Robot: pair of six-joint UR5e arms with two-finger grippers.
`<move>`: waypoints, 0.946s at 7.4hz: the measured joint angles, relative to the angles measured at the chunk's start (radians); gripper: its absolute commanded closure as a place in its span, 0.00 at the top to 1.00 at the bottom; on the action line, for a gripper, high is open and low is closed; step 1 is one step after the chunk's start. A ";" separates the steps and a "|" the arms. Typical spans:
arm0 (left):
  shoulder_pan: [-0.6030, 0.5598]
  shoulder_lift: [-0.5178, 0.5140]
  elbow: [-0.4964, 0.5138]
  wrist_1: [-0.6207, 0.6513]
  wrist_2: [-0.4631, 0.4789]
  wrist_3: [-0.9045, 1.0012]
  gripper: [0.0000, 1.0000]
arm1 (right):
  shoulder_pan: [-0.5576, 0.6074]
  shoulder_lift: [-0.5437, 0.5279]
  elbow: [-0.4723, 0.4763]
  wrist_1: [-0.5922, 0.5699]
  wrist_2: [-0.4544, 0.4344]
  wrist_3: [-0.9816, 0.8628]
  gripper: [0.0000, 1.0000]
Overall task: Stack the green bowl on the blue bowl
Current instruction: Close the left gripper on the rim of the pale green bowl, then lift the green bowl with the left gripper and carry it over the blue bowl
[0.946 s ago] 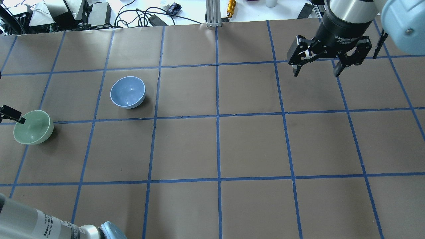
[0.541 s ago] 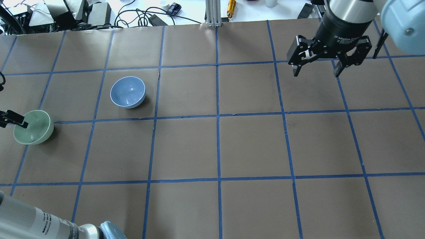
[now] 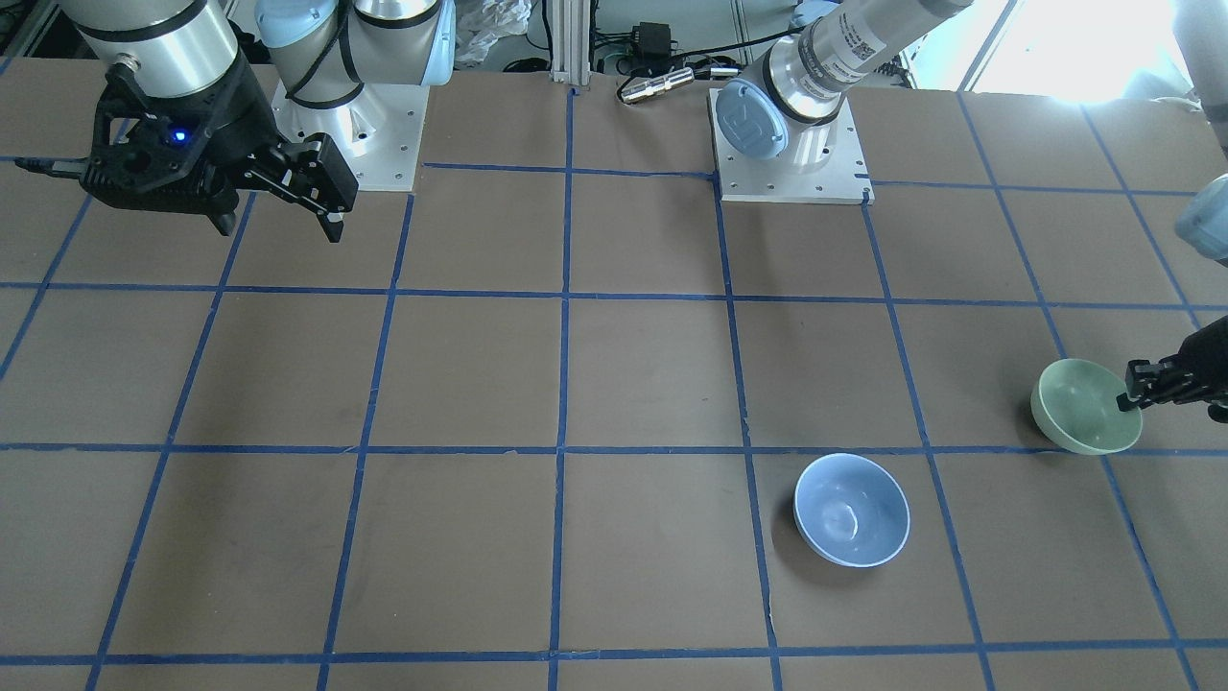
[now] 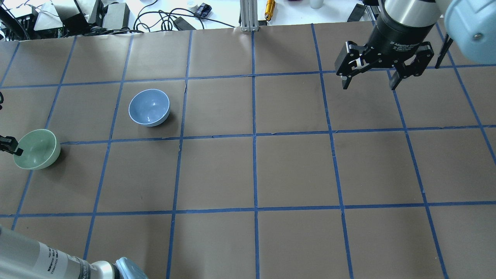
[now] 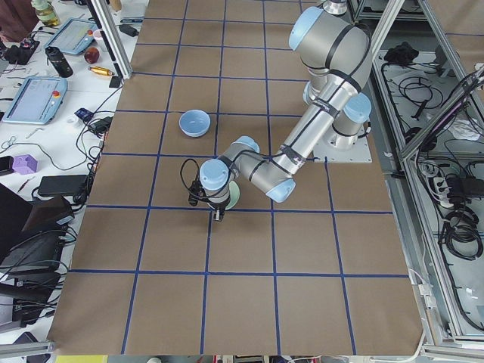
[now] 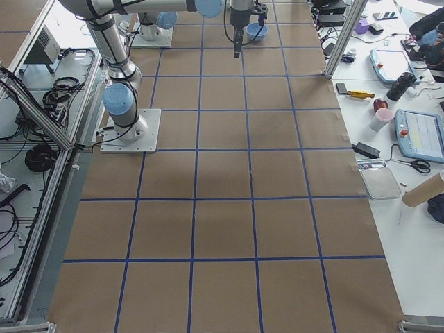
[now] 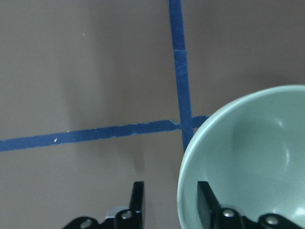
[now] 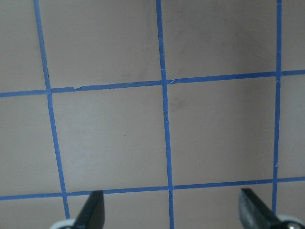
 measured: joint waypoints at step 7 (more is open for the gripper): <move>-0.257 0.178 0.060 -0.165 -0.094 -0.196 0.00 | 0.000 0.000 0.000 0.000 0.000 0.000 1.00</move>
